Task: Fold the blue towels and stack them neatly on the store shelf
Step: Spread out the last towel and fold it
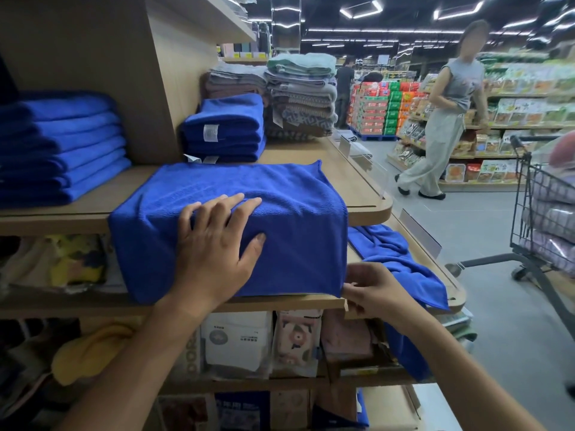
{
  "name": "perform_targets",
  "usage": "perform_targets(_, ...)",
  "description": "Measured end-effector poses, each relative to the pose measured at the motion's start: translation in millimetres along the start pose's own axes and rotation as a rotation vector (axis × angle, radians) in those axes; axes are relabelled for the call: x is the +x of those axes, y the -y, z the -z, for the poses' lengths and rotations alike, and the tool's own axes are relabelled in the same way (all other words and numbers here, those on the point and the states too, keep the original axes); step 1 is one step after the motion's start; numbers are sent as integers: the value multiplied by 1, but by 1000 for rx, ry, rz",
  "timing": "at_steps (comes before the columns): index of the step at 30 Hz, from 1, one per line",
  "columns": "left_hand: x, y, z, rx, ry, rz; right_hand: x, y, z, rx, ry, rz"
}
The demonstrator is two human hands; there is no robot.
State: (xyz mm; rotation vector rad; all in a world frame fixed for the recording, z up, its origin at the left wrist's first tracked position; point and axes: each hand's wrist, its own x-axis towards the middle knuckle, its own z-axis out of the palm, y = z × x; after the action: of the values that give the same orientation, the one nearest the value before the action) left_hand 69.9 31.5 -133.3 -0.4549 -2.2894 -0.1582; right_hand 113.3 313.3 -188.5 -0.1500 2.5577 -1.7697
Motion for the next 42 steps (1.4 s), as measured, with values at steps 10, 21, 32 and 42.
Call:
perform_targets(10,0,1,1,-6,4,-9,5,8,6,124,-49,50)
perform_targets(21,0,1,0,-7,9,-5,-10,-2,26,212,-79,38)
perform_targets(32,-1,3,5,-1,67,-29,-8,1,-3,-15,-227,222)
perform_targets(42,55,67,61,-210,26,39,-10,112,26,-462,-569,592)
